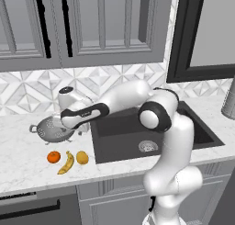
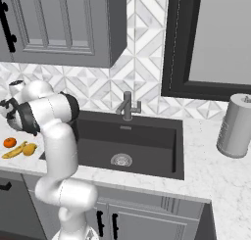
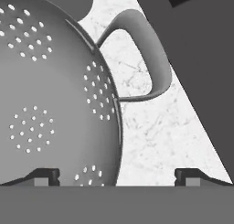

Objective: Put the colander in the sink, put the orange, banana, mango in the colander, and turn on the sink faucet and pour water over the colander.

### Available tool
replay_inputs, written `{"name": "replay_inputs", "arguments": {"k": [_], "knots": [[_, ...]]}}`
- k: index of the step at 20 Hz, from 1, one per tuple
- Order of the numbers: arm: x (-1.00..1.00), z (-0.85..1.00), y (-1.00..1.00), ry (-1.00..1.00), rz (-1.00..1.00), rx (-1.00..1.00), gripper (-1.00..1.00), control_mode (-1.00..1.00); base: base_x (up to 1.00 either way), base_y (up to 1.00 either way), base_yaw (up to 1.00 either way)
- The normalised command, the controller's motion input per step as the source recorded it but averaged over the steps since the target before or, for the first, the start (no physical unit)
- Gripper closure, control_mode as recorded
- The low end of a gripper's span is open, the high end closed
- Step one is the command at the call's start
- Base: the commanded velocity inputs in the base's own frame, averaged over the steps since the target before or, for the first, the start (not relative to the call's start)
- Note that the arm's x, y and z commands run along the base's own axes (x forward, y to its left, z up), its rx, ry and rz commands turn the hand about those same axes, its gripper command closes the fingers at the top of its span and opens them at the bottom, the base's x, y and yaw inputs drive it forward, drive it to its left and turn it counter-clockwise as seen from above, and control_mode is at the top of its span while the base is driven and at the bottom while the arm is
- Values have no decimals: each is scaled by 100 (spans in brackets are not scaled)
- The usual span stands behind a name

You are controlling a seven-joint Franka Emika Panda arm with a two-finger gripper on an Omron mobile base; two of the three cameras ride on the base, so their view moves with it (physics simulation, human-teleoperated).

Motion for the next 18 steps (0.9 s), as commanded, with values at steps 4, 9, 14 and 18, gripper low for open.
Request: {"name": "replay_inputs", "arguments": {"k": [4,9,14,18], "knots": [[40,-24,15,0,-5,0,-100,-100,0,0,0],[29,-23,7,0,-4,0,-100,-100,0,0,0],[4,-24,0,0,-2,0,100,-100,0,0,0],[-9,-20,-22,0,-2,0,100,-100,0,0,0]]}}
